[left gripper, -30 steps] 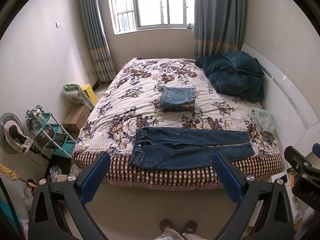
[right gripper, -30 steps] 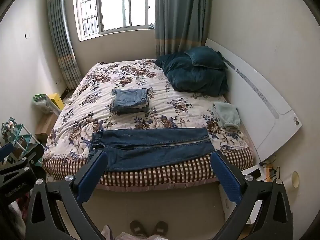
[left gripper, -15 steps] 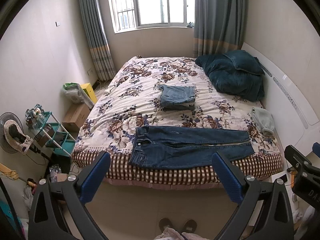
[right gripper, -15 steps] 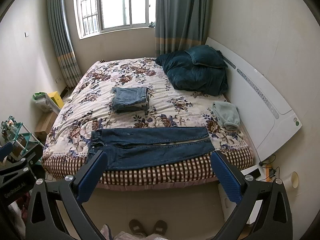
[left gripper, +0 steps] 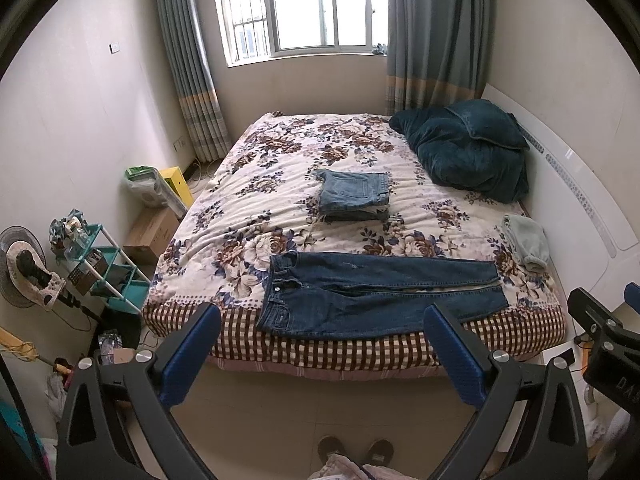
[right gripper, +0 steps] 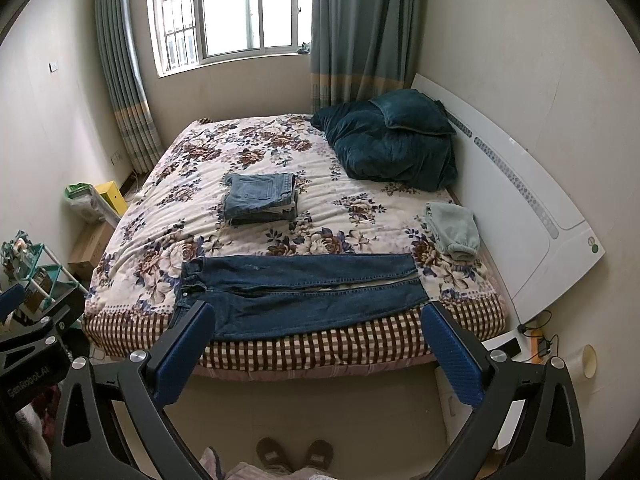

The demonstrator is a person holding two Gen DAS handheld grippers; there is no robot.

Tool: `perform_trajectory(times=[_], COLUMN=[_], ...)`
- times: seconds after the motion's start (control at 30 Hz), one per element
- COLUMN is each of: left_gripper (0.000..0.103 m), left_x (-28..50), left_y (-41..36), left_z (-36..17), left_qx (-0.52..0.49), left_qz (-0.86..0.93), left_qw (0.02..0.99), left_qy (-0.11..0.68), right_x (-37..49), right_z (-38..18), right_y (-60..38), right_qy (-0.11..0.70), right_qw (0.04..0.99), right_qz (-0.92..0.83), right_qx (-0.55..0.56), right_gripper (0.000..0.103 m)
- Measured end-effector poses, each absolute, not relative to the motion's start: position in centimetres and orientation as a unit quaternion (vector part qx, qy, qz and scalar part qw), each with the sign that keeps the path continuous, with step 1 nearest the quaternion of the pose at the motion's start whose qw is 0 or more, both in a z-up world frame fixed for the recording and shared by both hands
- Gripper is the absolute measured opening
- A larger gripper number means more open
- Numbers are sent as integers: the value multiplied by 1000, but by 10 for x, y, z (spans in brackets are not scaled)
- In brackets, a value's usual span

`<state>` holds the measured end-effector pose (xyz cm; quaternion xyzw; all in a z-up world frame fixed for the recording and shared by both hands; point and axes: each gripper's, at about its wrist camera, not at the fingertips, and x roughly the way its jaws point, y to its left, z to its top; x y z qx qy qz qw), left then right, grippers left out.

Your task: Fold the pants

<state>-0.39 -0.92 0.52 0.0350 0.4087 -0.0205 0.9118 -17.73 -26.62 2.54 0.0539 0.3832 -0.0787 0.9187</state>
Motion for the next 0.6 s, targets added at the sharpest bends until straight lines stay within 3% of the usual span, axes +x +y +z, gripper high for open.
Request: perform_trajectory(times=[0.6], left_gripper=[103], left_x=[-3], left_y=[-11], left_z=[3], left_qx=[37], left_qz=[-21], left_qw=[911], left_qy=[410], right_x=[-176], right_z=[25], right_y=[-267], right_qy=[385], right_qw=[918], right_qz=[-78], right_qx=[54], right_gripper=[103])
